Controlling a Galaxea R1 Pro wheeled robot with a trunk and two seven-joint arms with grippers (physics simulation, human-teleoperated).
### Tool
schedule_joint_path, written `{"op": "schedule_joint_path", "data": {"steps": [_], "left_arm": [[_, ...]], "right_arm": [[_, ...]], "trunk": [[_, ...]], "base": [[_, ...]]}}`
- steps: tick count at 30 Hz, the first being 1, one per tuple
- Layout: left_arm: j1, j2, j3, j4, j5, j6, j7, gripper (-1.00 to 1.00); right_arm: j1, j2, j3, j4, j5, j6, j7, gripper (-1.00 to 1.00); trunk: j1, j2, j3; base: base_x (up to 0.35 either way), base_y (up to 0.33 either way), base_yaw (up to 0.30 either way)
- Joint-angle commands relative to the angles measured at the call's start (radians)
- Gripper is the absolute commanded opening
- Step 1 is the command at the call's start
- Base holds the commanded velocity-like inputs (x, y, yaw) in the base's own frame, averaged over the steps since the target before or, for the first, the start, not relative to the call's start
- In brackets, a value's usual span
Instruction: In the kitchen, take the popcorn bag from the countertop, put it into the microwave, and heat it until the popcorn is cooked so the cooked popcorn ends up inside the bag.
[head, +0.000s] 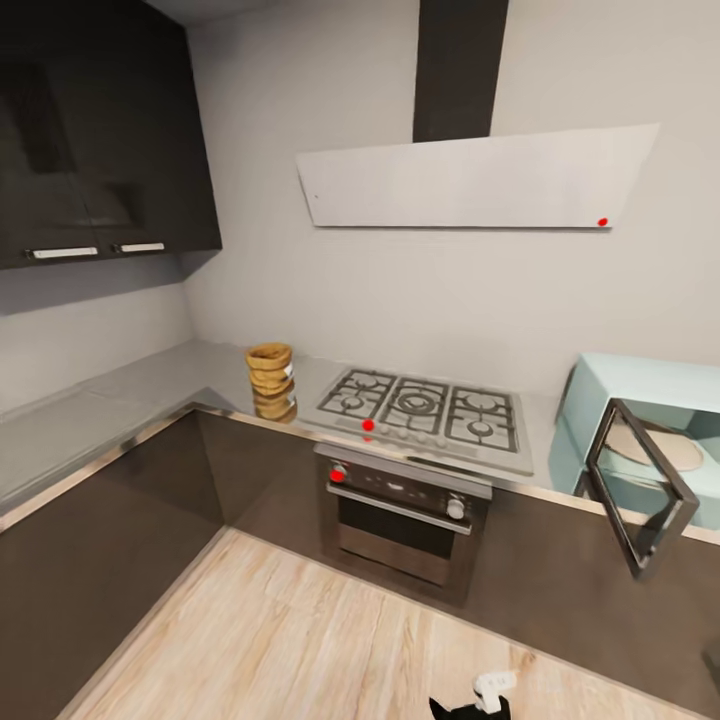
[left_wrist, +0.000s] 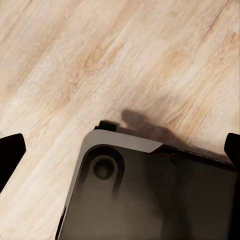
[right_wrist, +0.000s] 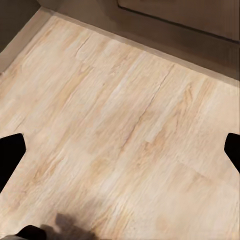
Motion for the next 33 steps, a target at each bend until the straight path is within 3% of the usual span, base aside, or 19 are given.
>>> {"op": "schedule_joint_path", "data": {"steps": [1, 6, 10, 14, 16, 19, 21, 22, 26, 33], "left_arm": [[-0.001, 0.0, 0.003, 0.001, 0.0, -0.003, 0.001, 1.0], [0.0, -0.001, 0.002, 0.001, -0.001, -0.003, 0.001, 1.0], [0.0, -0.001, 0.001, 0.001, -0.002, -0.003, 0.001, 1.0], [0.001, -0.001, 0.001, 0.001, -0.003, -0.003, 0.001, 1.0], [0.001, -0.002, 0.0, 0.001, -0.004, -0.003, 0.001, 1.0], [0.001, -0.003, -0.001, 0.001, -0.004, -0.003, 0.001, 1.0], [0.001, -0.002, 0.0, 0.001, -0.004, -0.003, 0.001, 1.0], [0.001, -0.003, 0.0, 0.001, -0.004, -0.003, 0.001, 1.0], [0.001, -0.002, 0.0, 0.001, -0.004, -0.003, 0.001, 1.0], [-0.001, -0.001, 0.001, 0.001, 0.0, -0.003, 0.002, 1.0]], "right_arm": [[-0.001, 0.011, 0.003, -0.003, 0.015, -0.003, 0.005, 1.0], [-0.007, 0.031, 0.054, -0.031, 0.021, -0.002, 0.005, 1.0], [-0.001, 0.086, 0.13, -0.22, 0.022, 0.006, 0.003, 1.0], [0.002, 0.1, 0.179, -0.379, 0.021, 0.062, 0.005, 1.0], [0.034, 0.102, 0.211, -0.502, 0.02, 0.106, 0.005, 1.0], [0.058, 0.102, 0.242, -0.668, 0.021, 0.199, 0.005, 1.0], [0.063, 0.103, 0.262, -0.789, 0.02, 0.302, 0.005, 1.0], [0.064, 0.103, 0.274, -0.919, 0.019, 0.39, 0.005, 1.0], [0.058, 0.105, 0.298, -1.147, 0.017, 0.581, 0.003, 1.0], [-0.04, 0.13, 0.309, -1.195, 0.018, 0.726, 0.0, 1.0]], "trunk": [[0.001, -0.002, -0.002], [0.001, -0.002, -0.002], [0.001, -0.002, -0.002], [0.001, -0.002, -0.002], [0.001, -0.002, -0.002], [0.001, -0.002, -0.002], [0.001, -0.002, -0.002], [0.001, -0.002, -0.002], [0.001, -0.002, -0.002], [0.001, -0.002, -0.002]], "base": [[0.131, 0.278, 0.0], [0.033, 0.071, 0.0], [0.207, 0.005, 0.0], [0.118, 0.001, 0.0], [0.019, 0.0, 0.0], [0.004, 0.0, 0.0], [0.001, 0.0, 0.0], [0.0, 0.0, 0.0], [0.0, 0.0, 0.0], [0.187, 0.0, 0.0]]}}
